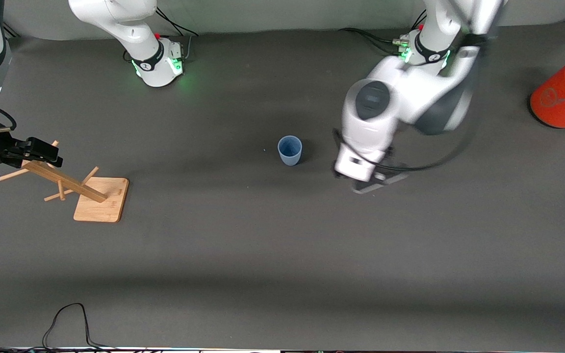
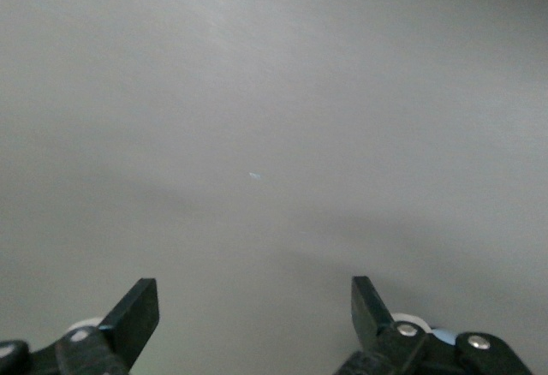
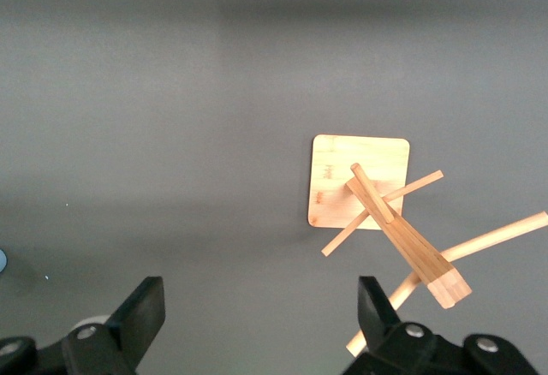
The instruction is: Rotate and upright cup with both arms
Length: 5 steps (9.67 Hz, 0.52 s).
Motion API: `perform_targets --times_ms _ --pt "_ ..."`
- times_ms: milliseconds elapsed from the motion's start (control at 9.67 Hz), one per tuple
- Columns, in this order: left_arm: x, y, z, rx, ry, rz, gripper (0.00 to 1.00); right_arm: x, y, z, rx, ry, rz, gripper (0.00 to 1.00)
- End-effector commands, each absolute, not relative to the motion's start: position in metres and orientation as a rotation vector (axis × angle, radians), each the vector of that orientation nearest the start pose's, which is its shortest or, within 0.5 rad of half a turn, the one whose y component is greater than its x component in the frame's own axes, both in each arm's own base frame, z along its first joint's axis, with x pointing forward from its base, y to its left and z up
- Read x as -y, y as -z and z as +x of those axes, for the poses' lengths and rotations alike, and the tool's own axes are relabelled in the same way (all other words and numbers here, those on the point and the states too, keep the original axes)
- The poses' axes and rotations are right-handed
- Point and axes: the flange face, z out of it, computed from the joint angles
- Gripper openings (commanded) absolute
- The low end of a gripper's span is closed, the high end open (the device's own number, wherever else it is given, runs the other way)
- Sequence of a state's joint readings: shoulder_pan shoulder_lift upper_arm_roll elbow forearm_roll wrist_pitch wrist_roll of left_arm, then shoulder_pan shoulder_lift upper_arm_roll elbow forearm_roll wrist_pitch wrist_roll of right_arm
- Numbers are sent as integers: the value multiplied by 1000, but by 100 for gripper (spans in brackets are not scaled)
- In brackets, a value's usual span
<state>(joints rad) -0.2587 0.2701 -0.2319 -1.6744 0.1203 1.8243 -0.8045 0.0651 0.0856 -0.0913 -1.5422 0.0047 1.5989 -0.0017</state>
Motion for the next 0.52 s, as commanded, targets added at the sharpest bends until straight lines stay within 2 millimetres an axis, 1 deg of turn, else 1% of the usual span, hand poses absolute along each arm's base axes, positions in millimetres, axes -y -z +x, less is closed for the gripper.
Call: perform_targets --times_ms 0,103,207,310,414 --pt "155 -493 572 276 -190 -3075 100 15 -598 580 -23 -31 -3155 100" --pt "101 -513 571 206 -213 -3094 100 18 -599 580 -31 -29 -3155 100" --pt "55 -531 564 180 -205 -3115 100 18 -598 580 -16 -31 -3155 100" --pt "32 -543 550 178 -170 -3123 100 17 -595 582 -11 -41 -3154 100" --pt "13 -546 534 130 -130 -3128 100 16 -594 582 -9 -41 -3154 100"
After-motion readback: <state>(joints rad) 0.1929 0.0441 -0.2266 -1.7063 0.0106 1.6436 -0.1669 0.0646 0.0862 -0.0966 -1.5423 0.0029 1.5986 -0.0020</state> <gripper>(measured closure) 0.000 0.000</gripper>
